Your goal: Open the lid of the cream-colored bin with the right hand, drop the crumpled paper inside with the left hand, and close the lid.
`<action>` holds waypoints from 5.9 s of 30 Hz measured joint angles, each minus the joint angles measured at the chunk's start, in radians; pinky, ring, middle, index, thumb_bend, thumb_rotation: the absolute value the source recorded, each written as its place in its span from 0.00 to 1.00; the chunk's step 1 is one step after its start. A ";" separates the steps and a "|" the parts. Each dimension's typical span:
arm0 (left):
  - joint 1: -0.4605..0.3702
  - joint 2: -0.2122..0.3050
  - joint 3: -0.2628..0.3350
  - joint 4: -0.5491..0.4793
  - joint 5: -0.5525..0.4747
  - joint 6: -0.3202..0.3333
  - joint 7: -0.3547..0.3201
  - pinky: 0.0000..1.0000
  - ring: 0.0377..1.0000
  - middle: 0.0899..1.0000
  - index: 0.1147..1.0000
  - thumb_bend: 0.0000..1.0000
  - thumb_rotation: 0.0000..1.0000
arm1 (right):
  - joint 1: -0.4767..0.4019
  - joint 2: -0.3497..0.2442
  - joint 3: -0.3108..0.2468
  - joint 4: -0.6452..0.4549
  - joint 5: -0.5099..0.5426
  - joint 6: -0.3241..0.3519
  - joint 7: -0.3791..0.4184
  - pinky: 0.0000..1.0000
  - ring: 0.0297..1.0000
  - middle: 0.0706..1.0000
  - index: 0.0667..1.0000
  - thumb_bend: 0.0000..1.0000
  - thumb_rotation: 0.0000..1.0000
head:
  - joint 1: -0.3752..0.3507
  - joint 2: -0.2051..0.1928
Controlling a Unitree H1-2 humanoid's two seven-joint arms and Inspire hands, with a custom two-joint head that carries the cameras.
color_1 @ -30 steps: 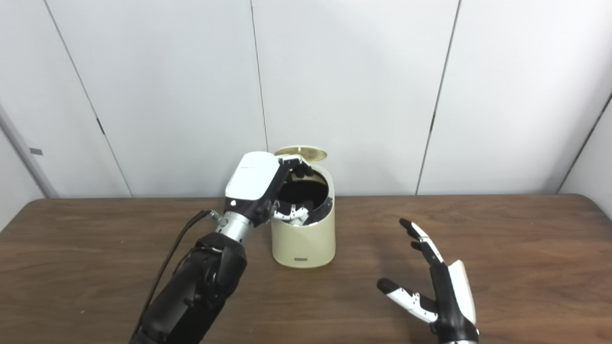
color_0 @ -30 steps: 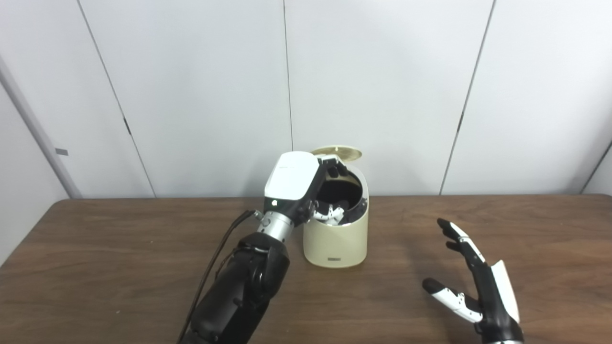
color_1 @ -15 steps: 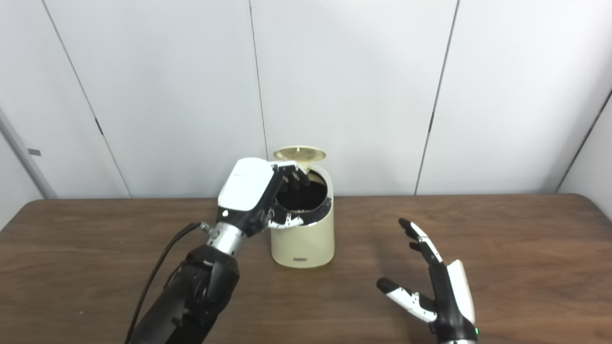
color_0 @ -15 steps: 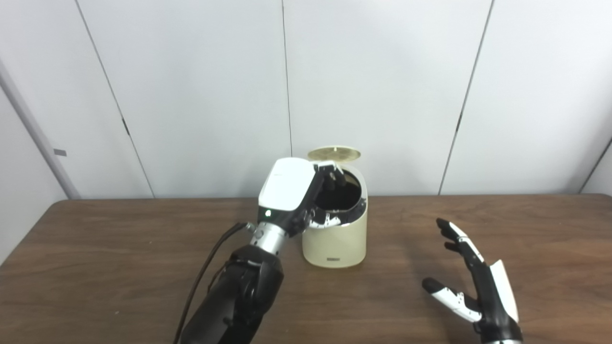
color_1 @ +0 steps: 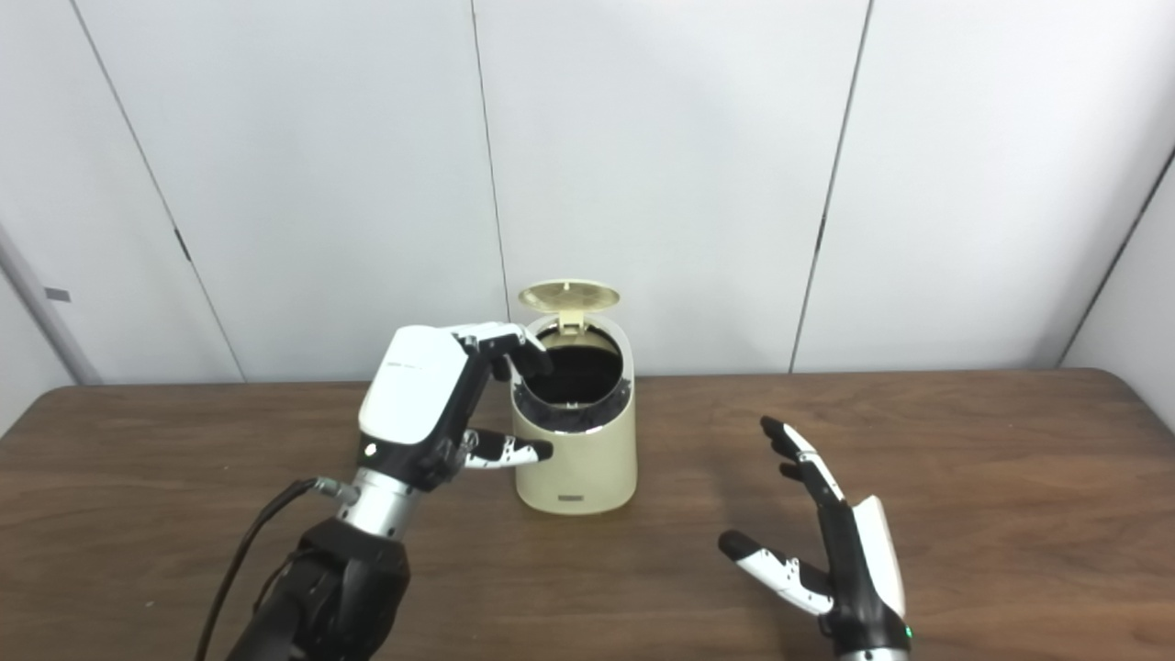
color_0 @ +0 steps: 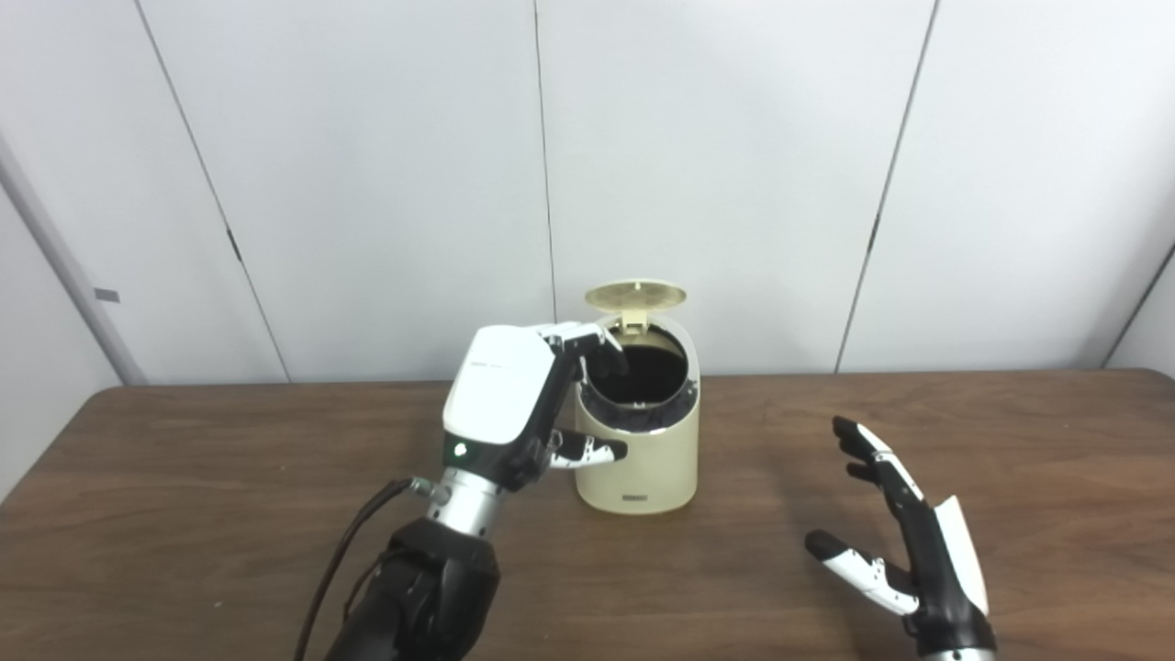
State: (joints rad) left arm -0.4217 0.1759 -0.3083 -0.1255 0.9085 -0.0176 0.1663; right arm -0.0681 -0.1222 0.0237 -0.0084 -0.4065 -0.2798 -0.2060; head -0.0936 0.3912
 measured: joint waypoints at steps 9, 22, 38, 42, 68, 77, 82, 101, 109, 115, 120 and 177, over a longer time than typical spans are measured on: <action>0.113 0.013 0.092 -0.104 -0.059 -0.039 -0.004 0.38 0.44 0.46 0.43 0.97 0.00 | -0.003 -0.001 0.000 0.006 0.004 0.000 0.000 0.79 0.85 0.86 0.86 0.88 0.81 | 0.006 -0.003; 0.240 -0.005 0.325 -0.078 -0.547 -0.068 -0.045 0.44 0.52 0.54 0.52 0.92 0.09 | -0.006 -0.003 -0.002 0.011 0.005 0.000 0.000 0.78 0.84 0.86 0.85 0.88 0.81 | 0.012 -0.008; 0.335 -0.008 0.405 0.033 -0.778 -0.121 -0.099 0.51 0.59 0.61 0.59 0.87 0.06 | -0.006 -0.013 -0.003 0.014 0.026 -0.002 0.000 0.79 0.85 0.86 0.85 0.86 0.82 | 0.015 0.005; 0.344 -0.017 0.406 0.077 -0.814 -0.142 -0.104 0.52 0.60 0.61 0.60 0.85 0.06 | -0.002 -0.017 -0.004 0.012 0.027 -0.003 0.000 0.77 0.85 0.86 0.86 0.85 0.81 | 0.012 0.012; 0.363 -0.045 0.395 0.155 -0.845 -0.196 -0.131 0.51 0.60 0.61 0.59 0.85 0.07 | 0.017 -0.032 -0.005 -0.013 0.035 -0.003 0.009 0.81 0.87 0.88 0.87 0.81 0.78 | 0.006 0.035; 0.358 -0.044 0.394 0.162 -0.845 -0.200 -0.135 0.52 0.61 0.62 0.60 0.83 0.10 | 0.012 -0.030 -0.023 -0.011 0.043 -0.003 0.005 0.83 0.88 0.89 0.88 0.87 0.81 | 0.002 0.031; 0.353 -0.042 0.394 0.169 -0.836 -0.208 -0.135 0.51 0.61 0.62 0.59 0.83 0.10 | -0.011 -0.064 -0.041 0.019 0.002 -0.009 -0.002 0.86 0.90 0.89 0.89 0.90 0.82 | -0.002 0.026; 0.328 -0.048 0.388 0.193 -0.817 -0.234 -0.125 0.50 0.59 0.60 0.58 0.86 0.10 | -0.251 -0.153 -0.017 -0.205 -0.279 0.265 0.150 0.68 0.81 0.83 0.83 0.88 0.71 | -0.006 0.018; 0.324 -0.049 0.387 0.197 -0.794 -0.235 -0.121 0.50 0.59 0.60 0.58 0.86 0.09 | -0.354 -0.195 0.039 -0.264 -0.348 0.353 0.298 0.72 0.84 0.82 0.82 0.91 0.70 | 0.000 0.017; 0.321 -0.049 0.385 0.201 -0.788 -0.236 -0.119 0.50 0.58 0.60 0.58 0.87 0.09 | -0.442 -0.221 0.107 -0.245 -0.410 0.353 0.361 0.76 0.85 0.82 0.82 0.95 0.78 | 0.006 0.015; 0.315 -0.050 0.381 0.205 -0.767 -0.236 -0.107 0.50 0.59 0.60 0.58 0.88 0.11 | -0.491 -0.219 0.153 -0.222 -0.445 0.355 0.414 0.79 0.85 0.83 0.82 0.95 0.76 | 0.006 0.015; 0.309 -0.088 0.356 0.196 -0.715 -0.225 -0.092 0.52 0.60 0.61 0.58 0.89 0.13 | -0.709 -0.218 0.307 -0.099 -0.469 0.426 0.754 0.72 0.85 0.85 0.82 0.96 0.74 | 0.045 0.021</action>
State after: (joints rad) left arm -0.1129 0.0874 0.0474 0.0709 0.1937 -0.2430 0.0738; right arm -0.7773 -0.3405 0.3303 -0.1073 -0.8759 0.1464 0.5485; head -0.0491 0.4126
